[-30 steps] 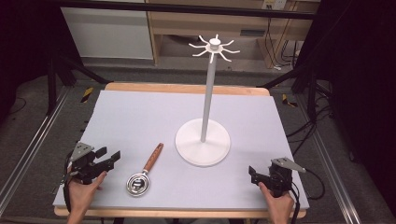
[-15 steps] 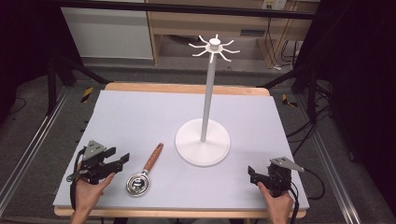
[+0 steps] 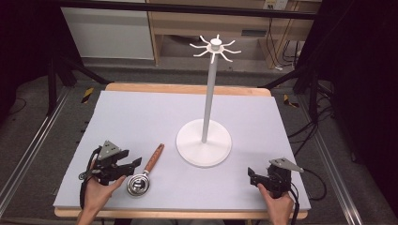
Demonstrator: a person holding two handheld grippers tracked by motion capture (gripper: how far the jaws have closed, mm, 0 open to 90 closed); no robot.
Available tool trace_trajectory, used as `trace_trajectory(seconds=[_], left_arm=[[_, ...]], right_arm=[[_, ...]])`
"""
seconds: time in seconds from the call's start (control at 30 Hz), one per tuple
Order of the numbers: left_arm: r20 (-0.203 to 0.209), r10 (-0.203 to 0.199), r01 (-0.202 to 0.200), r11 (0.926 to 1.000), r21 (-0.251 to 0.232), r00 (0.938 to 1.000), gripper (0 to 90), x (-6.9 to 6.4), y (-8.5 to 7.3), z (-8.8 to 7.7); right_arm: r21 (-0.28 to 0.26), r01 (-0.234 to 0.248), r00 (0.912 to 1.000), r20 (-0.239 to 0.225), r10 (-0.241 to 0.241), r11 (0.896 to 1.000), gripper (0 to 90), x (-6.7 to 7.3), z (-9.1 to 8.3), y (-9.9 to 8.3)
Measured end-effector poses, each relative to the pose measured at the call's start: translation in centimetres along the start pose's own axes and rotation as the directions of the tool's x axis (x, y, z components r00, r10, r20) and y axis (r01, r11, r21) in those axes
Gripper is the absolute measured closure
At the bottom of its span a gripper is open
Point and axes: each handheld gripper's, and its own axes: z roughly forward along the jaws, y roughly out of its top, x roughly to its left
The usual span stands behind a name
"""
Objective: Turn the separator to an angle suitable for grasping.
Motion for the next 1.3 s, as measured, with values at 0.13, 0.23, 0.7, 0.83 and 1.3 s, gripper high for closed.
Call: trace_trajectory(seconds=[0.13,0.23,0.7,0.83,1.3], left_arm=[[0.003,0.021,-0.021,0.9994,0.027,0.9998,40.0,-0.4,0.3,0.3],[0.014,0.028,-0.028,0.9989,0.037,0.9995,42.5,-0.6,0.4,0.5],[0.066,0.056,-0.064,0.9884,0.138,0.9962,48.3,-1.2,2.3,2.6],[0.078,0.059,-0.072,0.9821,0.174,0.9952,49.9,-1.3,2.2,3.3],[0.08,0.081,-0.102,0.9433,0.316,0.9935,56.8,-2.1,1.0,5.9]], right_arm=[[0.002,0.016,0.9999,0.0,-0.016,1.0,9.6,0.1,0.0,-0.1],[0.004,0.02,0.9998,0.0,-0.02,1.0,9.5,0.2,0.1,-0.1],[0.012,0.035,0.9994,-0.001,-0.035,0.999,9.6,0.6,0.1,-0.1],[0.013,0.037,0.9993,0.001,-0.037,0.999,9.6,0.5,0.1,-0.1],[0.021,0.044,0.999,-0.007,-0.044,0.999,9.6,0.6,0.2,-0.1]])
